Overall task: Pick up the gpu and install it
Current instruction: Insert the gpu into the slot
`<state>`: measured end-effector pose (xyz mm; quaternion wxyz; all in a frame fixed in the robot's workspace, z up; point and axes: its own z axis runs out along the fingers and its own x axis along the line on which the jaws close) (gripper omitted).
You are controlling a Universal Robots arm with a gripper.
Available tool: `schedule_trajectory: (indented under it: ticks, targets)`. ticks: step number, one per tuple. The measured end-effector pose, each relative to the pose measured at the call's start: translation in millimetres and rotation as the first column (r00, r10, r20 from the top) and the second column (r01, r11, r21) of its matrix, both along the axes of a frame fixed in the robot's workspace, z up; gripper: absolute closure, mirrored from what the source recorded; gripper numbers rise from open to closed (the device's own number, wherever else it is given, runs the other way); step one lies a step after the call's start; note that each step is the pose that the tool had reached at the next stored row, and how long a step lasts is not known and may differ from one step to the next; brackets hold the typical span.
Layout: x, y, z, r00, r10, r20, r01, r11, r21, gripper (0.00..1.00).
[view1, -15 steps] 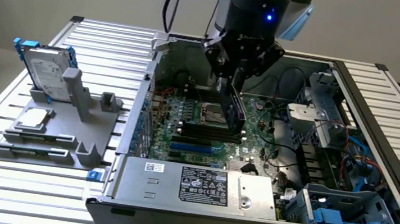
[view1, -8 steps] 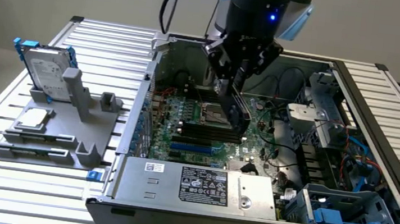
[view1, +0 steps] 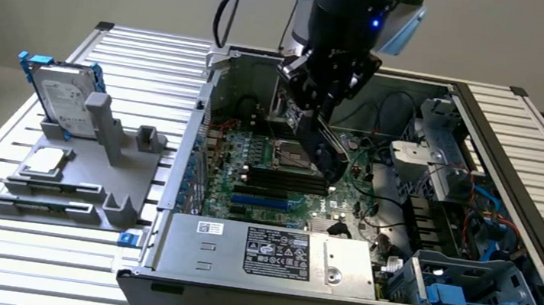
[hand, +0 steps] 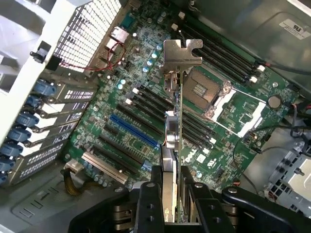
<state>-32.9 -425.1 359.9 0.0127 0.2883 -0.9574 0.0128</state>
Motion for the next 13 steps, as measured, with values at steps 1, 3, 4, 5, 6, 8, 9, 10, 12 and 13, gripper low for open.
schedule_trajectory:
  ticks: [1,3,4,5,6,8,9,10,12,13]
  targets:
    - [0.0,0.0,0.0,0.9998,0.017,0.0000,-0.017,0.9998,-0.0001,0.73]
    - [0.0,0.0,0.0,0.9985,0.054,0.0000,-0.054,0.9985,0.0000,0.73]
    - [0.0,0.0,0.0,0.9974,0.072,0.0000,-0.072,0.9974,0.0000,0.73]
    - [0.0,0.0,0.0,0.9960,0.090,0.0000,-0.090,0.9960,0.0000,0.73]
    - [0.0,0.0,0.0,0.9942,0.108,0.0000,-0.108,0.9942,-0.0001,0.73]
    - [0.0,0.0,0.0,0.9894,0.145,0.0000,-0.145,0.9894,-0.0001,0.73]
    - [0.0,0.0,0.0,0.9867,0.163,0.0000,-0.163,0.9867,0.0000,0.73]
    - [0.0,0.0,0.0,0.9836,0.180,0.0000,-0.180,0.9836,0.0000,0.73]
    - [0.0,0.0,0.0,0.9765,0.216,0.0000,-0.216,0.9765,0.0000,0.73]
    - [0.0,0.0,0.0,0.9723,0.234,0.0000,-0.234,0.9723,-0.0001,0.73]
